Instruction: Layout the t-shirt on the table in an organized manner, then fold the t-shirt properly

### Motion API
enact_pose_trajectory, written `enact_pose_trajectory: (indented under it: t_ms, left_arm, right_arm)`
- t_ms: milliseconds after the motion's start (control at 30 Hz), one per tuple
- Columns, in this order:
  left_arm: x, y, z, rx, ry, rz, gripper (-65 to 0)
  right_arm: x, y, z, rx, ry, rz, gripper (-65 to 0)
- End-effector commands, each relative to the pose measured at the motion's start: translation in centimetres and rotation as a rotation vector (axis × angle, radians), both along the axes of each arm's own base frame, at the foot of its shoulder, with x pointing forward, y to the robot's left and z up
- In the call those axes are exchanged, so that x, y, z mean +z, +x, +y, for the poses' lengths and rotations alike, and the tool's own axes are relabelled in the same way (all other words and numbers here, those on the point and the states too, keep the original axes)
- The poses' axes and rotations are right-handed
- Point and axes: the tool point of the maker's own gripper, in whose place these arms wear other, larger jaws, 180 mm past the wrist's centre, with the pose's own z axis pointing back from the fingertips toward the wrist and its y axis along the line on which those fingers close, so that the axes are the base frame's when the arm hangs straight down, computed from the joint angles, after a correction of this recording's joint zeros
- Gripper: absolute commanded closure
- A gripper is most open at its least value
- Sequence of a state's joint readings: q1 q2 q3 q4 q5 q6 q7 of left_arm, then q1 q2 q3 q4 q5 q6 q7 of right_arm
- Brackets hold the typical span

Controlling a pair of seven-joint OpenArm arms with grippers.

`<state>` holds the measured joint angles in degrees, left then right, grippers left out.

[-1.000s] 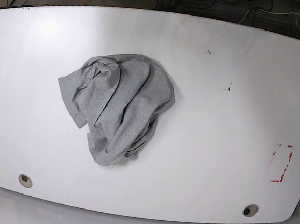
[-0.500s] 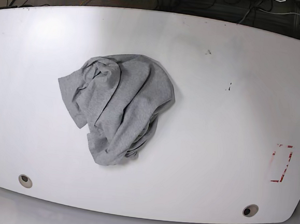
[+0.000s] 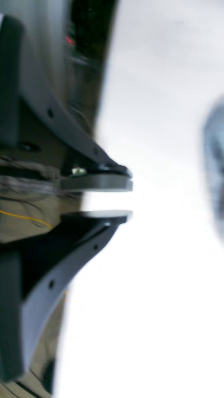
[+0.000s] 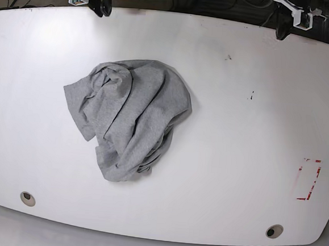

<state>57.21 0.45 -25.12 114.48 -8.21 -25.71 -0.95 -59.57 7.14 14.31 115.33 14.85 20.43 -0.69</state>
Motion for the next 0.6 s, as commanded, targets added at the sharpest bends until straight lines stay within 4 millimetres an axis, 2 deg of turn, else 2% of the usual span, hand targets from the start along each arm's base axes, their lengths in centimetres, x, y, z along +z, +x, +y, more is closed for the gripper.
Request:
enact_pose_trajectory:
  t_ms: [0,67,233,333,533,567]
  left_arm:
    - [1.0,1.7,0.1,-0.015,0.006,-0.053,-0.1]
    - [1.1,3.2,0.1,-0.023,0.013,-0.072,-2.4]
    - [1.0,6.1,-0.6,-0.044,0.01,-0.083,-13.2]
    - [1.5,7.6,-0.9,-0.053,0.008,-0.113,-16.2]
    - [2.5,10.1,-3.0,-0.096,-0.033,-0.182,-16.9]
    - [2.6,10.4,-3.4,-0.105,-0.038,-0.189,-16.9]
  right_arm:
    - [1.1,1.3,0.2,0.005,0.007,-0.062,-10.6]
    - [1.4,2.3,0.2,0.005,0.007,-0.091,-10.8]
    - [2.4,5.4,-0.1,0.003,0.001,-0.178,-10.9]
    - [2.7,6.8,-0.1,0.009,-0.009,-0.202,-13.0]
    - [2.5,10.3,-0.9,0.018,-0.051,-0.176,-29.8]
    - [2.5,10.7,-1.1,0.015,-0.057,-0.177,-31.1]
